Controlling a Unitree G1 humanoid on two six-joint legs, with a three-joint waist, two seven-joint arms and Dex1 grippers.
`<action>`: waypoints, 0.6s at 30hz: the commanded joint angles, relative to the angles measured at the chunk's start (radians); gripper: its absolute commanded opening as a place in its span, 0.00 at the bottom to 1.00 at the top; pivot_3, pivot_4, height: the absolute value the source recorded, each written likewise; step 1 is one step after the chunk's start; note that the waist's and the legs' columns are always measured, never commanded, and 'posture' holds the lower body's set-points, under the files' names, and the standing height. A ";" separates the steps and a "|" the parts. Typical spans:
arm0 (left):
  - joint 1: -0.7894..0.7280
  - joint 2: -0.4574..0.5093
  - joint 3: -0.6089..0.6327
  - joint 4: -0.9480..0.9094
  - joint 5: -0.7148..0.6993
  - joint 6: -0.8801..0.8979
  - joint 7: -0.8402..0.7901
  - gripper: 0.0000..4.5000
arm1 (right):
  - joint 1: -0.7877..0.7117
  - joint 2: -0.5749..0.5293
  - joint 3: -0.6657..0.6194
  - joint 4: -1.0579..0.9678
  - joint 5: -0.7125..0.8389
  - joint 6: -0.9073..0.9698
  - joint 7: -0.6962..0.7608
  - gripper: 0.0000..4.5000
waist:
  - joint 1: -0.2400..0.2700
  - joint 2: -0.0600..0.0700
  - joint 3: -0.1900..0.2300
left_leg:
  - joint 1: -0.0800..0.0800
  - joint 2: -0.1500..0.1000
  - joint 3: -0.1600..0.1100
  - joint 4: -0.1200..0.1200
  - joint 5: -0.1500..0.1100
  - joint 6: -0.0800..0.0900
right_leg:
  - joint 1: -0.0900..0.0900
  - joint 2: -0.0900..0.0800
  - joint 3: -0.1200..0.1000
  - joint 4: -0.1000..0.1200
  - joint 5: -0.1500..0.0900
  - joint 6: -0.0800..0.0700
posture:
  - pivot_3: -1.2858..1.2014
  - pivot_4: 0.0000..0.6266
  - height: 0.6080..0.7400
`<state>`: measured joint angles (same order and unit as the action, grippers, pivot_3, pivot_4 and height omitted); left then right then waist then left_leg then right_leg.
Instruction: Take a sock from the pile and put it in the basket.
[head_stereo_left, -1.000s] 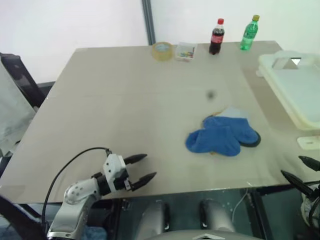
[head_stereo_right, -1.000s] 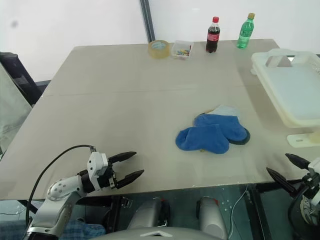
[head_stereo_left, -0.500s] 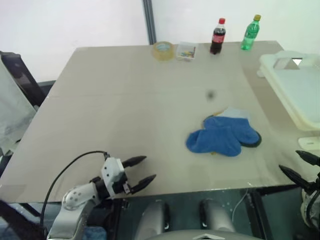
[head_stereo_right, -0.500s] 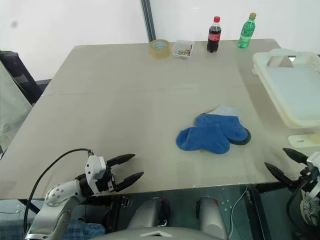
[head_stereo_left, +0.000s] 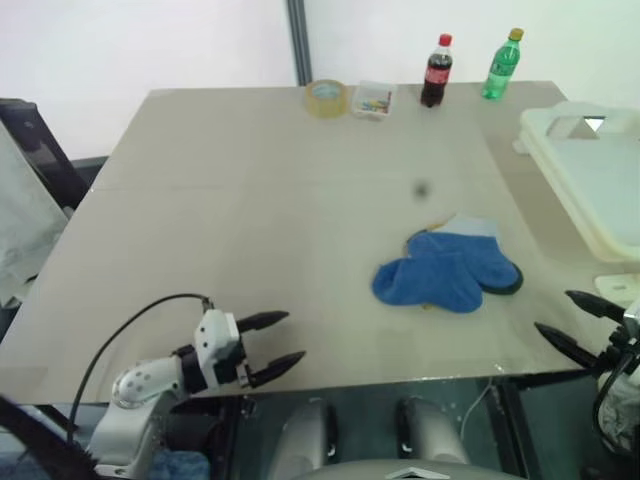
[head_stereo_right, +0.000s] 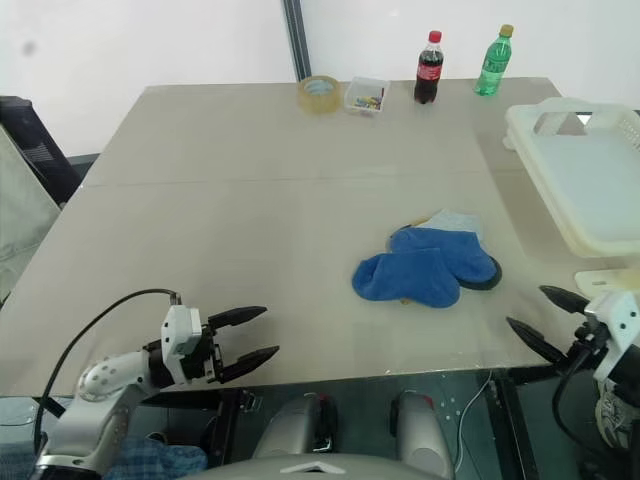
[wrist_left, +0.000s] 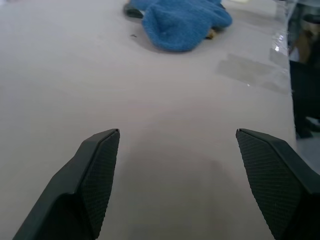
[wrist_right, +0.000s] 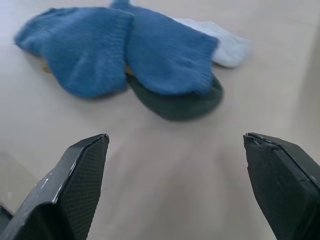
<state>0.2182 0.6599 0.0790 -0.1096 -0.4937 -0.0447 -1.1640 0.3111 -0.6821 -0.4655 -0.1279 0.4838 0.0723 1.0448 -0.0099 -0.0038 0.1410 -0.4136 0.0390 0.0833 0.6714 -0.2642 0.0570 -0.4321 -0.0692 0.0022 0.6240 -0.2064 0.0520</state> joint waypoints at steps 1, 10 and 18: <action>-0.050 0.054 0.082 -0.062 -0.143 0.092 -0.065 0.89 | -0.064 -0.007 0.058 -0.120 0.009 0.043 -0.046 0.98 | 0.000 -0.002 0.001 | 0.000 0.000 0.000 0.000 0.000 0.000 | 0.000 0.000 0.000 0.000 0.000 0.000 | 0.52 0.24 1.00; -0.097 0.135 0.196 -0.173 -0.303 0.260 -0.093 0.89 | -0.255 -0.029 0.322 -0.246 -0.145 0.140 -0.159 0.98 | 0.000 -0.005 0.004 | -0.001 0.000 0.000 0.001 0.000 0.000 | 0.000 0.000 -0.001 0.000 0.001 -0.001 | 0.52 0.24 1.00; -0.119 0.150 0.219 -0.193 -0.272 0.277 -0.081 0.89 | -0.447 -0.045 0.544 -0.267 -0.301 0.285 -0.211 0.98 | 0.000 -0.010 0.007 | 0.000 -0.001 0.000 0.002 0.001 -0.002 | 0.000 0.001 -0.001 0.002 0.001 -0.001 | 0.52 0.24 1.00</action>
<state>0.1054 0.7997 0.2701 -0.2653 -0.7667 0.2333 -1.2453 -0.1179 -0.7186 0.0616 -0.3600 0.2084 0.3463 0.8438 -0.0104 -0.0134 0.1481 -0.4140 0.0383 0.0832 0.6731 -0.2629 0.0552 -0.4320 -0.0685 0.0012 0.6258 -0.2053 0.0506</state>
